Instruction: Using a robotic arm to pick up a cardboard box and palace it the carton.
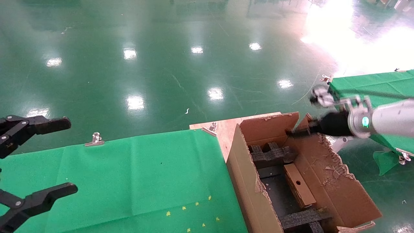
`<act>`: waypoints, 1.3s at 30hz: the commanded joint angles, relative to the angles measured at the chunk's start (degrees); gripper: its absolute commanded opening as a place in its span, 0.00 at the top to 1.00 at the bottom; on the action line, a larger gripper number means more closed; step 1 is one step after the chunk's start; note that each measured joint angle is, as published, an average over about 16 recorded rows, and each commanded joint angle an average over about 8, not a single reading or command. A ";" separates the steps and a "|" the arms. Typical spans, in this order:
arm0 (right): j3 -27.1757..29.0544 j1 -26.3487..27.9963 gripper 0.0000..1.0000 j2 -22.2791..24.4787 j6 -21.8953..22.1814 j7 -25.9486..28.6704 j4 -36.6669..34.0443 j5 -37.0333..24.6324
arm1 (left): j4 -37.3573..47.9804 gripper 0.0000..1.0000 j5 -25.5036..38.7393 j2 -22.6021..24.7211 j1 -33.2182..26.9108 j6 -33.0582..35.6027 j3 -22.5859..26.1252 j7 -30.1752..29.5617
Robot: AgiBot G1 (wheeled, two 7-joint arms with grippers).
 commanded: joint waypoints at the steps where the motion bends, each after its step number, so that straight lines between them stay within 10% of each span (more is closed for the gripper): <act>1: 0.51 2.46 0.00 0.63 0.03 -0.35 2.48 -0.29 | 0.00 0.00 0.00 0.00 0.00 0.00 0.00 0.00; 15: 7.88 7.46 0.00 8.00 -8.16 -6.44 23.24 9.94 | 0.01 0.00 -0.02 -0.01 0.01 -0.01 0.00 0.00; 27: 9.44 6.19 0.00 7.78 -8.86 -6.61 23.20 9.97 | 0.01 0.00 -0.02 -0.01 0.01 -0.02 0.00 0.01; 39: 23.93 -3.04 0.00 6.33 -15.12 -9.57 26.34 9.10 | 0.01 0.00 -0.03 -0.01 0.01 -0.02 0.00 0.01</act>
